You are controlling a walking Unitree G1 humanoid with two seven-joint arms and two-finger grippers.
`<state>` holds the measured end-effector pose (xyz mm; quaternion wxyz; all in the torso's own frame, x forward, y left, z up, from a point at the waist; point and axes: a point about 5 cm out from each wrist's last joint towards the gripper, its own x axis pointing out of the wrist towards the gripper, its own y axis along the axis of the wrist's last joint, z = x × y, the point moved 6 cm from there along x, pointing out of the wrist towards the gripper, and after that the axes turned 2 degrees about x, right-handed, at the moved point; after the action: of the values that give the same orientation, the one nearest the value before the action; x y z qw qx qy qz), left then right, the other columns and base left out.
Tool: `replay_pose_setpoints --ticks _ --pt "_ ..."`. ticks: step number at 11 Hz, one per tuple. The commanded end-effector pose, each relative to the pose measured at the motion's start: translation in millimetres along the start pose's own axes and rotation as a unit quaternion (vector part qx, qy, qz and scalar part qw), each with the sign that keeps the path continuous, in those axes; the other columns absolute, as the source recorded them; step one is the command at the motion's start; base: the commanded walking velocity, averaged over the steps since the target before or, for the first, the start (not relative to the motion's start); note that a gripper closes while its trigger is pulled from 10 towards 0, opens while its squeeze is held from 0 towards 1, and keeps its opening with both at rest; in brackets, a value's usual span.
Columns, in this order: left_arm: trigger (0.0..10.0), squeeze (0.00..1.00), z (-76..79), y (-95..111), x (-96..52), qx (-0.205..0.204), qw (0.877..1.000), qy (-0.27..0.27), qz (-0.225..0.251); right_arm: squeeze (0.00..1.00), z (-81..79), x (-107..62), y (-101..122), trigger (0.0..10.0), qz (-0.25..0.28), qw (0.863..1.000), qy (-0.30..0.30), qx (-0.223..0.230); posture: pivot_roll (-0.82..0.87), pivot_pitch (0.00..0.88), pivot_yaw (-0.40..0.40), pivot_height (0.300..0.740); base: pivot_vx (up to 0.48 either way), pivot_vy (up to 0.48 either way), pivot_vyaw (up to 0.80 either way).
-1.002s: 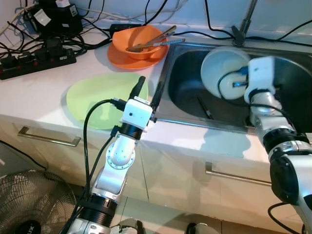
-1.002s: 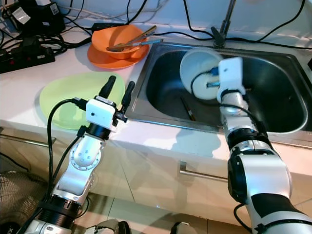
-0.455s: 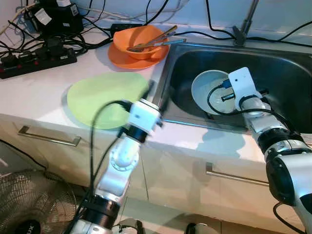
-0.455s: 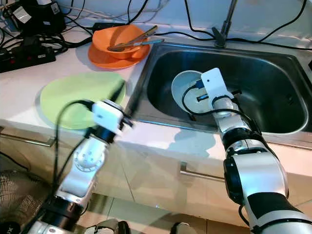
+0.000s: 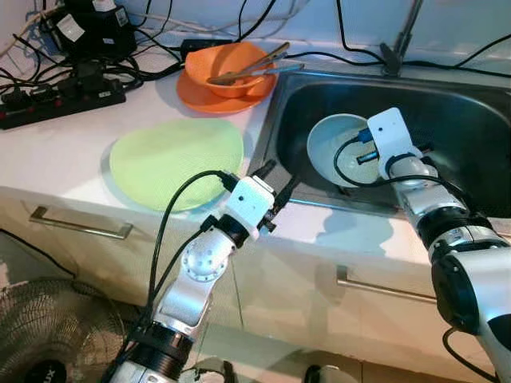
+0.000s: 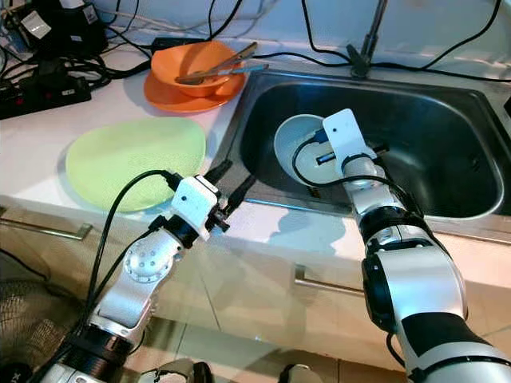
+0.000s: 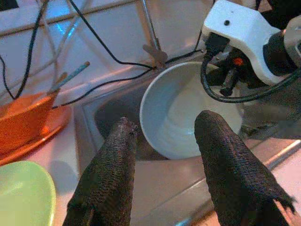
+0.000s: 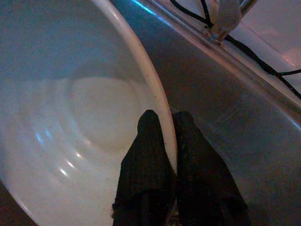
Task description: Kitchen organization
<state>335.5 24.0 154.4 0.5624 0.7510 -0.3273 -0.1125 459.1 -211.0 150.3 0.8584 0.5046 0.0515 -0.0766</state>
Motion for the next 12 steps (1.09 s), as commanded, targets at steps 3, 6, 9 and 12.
replay_pose_setpoints --ticks 3,6,9,12 --pt "10.0 0.0 4.5 -8.0 -2.7 -0.012 0.999 -0.024 -0.028 0.0 1.5 3.1 21.7 10.0 0.024 1.0 -0.001 -0.006 0.11 0.046 0.012 0.74 0.0 0.0 0.0" --pt "10.0 0.0 7.4 -10.6 -4.7 -0.015 0.999 -0.032 -0.036 0.99 -1.1 3.0 21.1 10.0 0.023 1.0 0.004 -0.005 0.11 0.044 0.01 0.74 0.0 0.0 0.0" --pt "10.0 0.0 10.5 -11.5 -5.0 -0.018 0.998 -0.036 -0.04 0.0 -2.6 2.8 19.9 10.0 0.021 1.0 0.005 -0.008 0.11 0.045 0.011 0.74 0.0 0.0 0.0" --pt "10.0 0.0 10.2 -10.9 -4.7 -0.019 0.999 -0.03 -0.039 0.0 1.6 3.0 34.5 10.0 0.053 0.998 -0.001 0.025 0.11 0.047 0.011 0.74 0.0 0.0 0.0"
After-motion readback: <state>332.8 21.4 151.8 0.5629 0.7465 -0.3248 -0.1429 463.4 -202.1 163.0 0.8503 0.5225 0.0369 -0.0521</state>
